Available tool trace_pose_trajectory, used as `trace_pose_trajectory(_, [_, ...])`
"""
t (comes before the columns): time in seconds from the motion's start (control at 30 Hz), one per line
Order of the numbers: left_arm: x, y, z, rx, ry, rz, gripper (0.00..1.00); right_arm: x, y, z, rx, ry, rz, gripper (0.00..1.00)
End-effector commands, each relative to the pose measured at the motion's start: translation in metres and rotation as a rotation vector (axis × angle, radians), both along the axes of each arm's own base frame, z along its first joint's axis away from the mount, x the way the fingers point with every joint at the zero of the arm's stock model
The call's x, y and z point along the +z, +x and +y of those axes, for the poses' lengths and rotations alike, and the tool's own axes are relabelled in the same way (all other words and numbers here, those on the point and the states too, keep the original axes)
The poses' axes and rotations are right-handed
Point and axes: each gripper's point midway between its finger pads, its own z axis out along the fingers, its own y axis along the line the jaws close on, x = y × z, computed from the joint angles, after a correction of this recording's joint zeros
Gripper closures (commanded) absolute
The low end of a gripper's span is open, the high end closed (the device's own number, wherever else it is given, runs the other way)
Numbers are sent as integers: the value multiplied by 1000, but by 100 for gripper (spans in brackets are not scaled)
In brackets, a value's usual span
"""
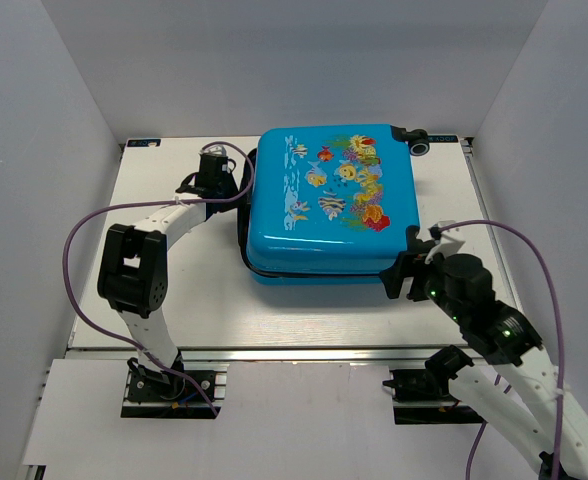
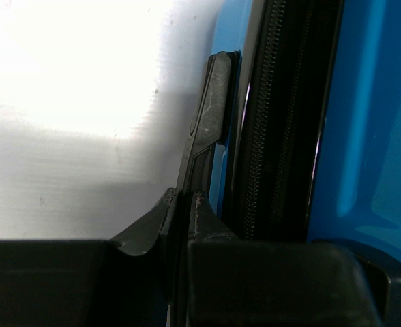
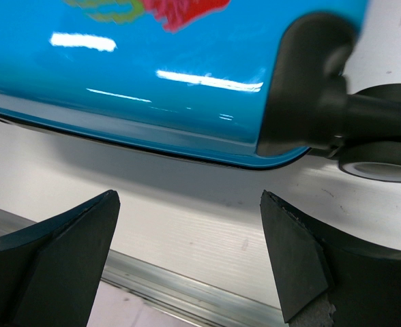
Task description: Pack the luggage
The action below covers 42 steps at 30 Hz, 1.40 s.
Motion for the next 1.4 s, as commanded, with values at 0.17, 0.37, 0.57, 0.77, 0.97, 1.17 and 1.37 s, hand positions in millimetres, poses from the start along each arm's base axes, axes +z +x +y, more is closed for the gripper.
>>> trace_pose_trajectory(0.17, [-142, -89, 23, 20, 174, 510, 100, -9, -12, -34, -300, 96, 122, 11])
trace_pose_trajectory(0.37, [-144, -85, 23, 12, 125, 541, 100, 2, -9, -79, -612, 178, 49, 11])
trace_pose_trajectory(0.57, [-137, -80, 1, -51, -58, 529, 100, 3, 17, -55, -477, 220, -106, 11])
trace_pose_trajectory(0.77, [-129, -75, 2, -57, -89, 513, 100, 1, 54, -27, -369, 122, -174, 11])
trace_pose_trajectory(0.97, [-125, -71, 2, -86, -104, 485, 100, 60, 98, -9, -315, 76, -400, 11])
trace_pose_trajectory(1.17, [-122, -63, 10, -97, -86, 470, 100, 89, 112, 9, -201, 23, -532, 11])
trace_pose_trajectory(1.37, [-122, -50, 21, -57, -94, 465, 100, 34, 89, 3, -179, -41, -284, 11])
